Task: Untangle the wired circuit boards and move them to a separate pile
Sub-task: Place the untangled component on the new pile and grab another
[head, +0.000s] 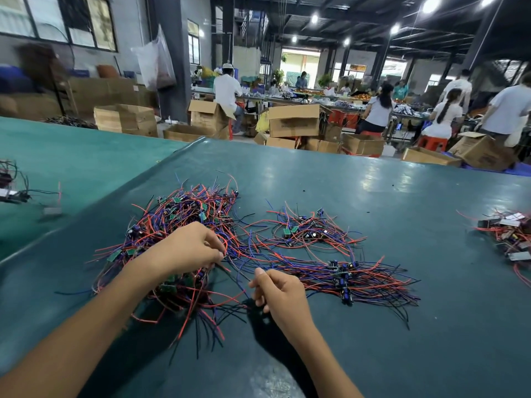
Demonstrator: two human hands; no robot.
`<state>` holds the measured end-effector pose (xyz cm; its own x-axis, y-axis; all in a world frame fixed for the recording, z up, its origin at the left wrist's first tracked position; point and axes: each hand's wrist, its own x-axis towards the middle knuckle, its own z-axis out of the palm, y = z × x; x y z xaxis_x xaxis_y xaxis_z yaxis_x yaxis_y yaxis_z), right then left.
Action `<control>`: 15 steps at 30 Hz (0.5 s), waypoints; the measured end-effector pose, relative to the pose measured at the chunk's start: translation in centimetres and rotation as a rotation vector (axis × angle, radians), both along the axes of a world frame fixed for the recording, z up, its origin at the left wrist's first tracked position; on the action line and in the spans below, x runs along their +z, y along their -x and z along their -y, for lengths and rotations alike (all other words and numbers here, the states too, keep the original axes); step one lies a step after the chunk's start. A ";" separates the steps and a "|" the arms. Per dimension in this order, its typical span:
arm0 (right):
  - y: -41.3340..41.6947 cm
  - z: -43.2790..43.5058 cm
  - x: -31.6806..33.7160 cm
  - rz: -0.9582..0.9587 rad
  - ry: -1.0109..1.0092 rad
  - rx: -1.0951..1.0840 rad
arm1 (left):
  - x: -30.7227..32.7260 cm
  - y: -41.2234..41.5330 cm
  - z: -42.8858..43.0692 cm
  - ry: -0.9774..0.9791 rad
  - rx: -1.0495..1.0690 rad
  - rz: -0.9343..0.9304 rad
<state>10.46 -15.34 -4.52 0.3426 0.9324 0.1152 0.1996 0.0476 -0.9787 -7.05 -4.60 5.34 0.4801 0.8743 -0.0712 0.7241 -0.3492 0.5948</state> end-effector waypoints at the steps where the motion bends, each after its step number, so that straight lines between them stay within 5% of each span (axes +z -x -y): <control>1: 0.0 0.0 0.0 -0.001 0.002 0.000 | -0.2 0.0 -0.1 -0.004 -0.002 0.002; 5: 0.0 0.1 0.1 0.003 0.005 -0.005 | -0.8 -0.1 0.2 0.040 0.023 0.048; 15: -0.2 -0.2 -0.2 -0.011 0.033 -0.006 | 1.1 -1.0 2.4 -0.586 0.067 -0.298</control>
<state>10.62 -15.12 -4.69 0.3494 0.9335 0.0800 0.1886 0.0136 -0.9820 -6.02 -7.01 6.43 0.4567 0.8360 0.3043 0.8596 -0.5028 0.0911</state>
